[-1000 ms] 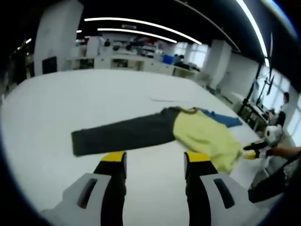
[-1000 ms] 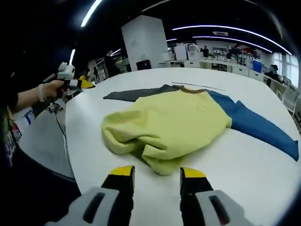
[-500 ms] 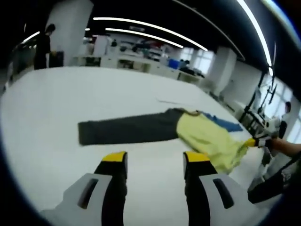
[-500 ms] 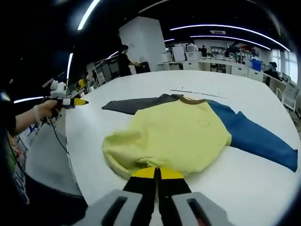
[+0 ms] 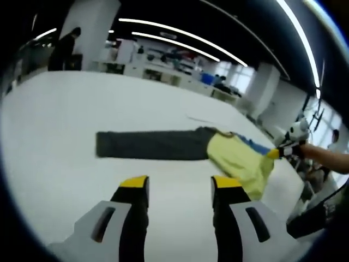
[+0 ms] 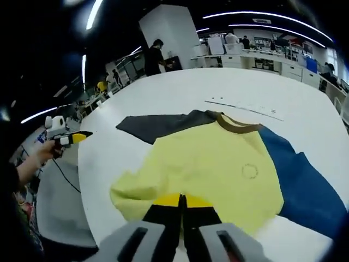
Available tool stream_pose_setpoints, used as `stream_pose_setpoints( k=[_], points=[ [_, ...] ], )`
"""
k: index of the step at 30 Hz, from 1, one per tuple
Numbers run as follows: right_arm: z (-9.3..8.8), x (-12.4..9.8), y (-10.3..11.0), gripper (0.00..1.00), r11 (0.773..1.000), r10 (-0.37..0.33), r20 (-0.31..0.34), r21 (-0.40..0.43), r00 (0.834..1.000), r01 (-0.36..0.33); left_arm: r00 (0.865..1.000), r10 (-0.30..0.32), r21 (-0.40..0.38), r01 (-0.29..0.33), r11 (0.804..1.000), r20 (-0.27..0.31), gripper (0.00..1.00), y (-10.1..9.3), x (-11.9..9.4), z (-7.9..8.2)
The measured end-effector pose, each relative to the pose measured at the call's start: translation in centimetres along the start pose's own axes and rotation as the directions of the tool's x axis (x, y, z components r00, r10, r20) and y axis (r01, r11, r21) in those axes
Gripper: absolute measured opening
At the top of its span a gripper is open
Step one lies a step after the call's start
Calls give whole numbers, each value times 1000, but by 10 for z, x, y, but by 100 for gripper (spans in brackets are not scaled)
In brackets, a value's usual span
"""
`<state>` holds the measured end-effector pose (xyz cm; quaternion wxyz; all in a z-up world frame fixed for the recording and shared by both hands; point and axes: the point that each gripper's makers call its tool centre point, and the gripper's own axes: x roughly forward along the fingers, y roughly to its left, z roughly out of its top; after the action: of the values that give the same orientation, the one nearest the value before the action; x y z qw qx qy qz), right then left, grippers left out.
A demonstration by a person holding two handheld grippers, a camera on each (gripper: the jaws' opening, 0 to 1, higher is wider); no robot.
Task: Fold the garment on the visible template until the final outline fits inside the template.
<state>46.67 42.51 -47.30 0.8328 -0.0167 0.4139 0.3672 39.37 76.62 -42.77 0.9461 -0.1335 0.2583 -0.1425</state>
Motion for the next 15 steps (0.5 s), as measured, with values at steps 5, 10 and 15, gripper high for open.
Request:
stream_pose_setpoints(
  k=[5, 10, 15],
  points=[
    [-6, 20, -8, 0, 1000, -2, -36, 22, 999, 2, 1000, 12, -8, -12, 1000, -1, 41, 3, -4, -3],
    [-12, 29, -14, 0, 999, 0, -60, 43, 998, 3, 1000, 20, -14, -20, 1000, -3, 41, 4, -7, -5],
    [-14, 27, -15, 0, 1000, 8, -72, 25, 997, -6, 1000, 19, -14, -19, 1000, -6, 41, 3, -6, -6]
  ],
)
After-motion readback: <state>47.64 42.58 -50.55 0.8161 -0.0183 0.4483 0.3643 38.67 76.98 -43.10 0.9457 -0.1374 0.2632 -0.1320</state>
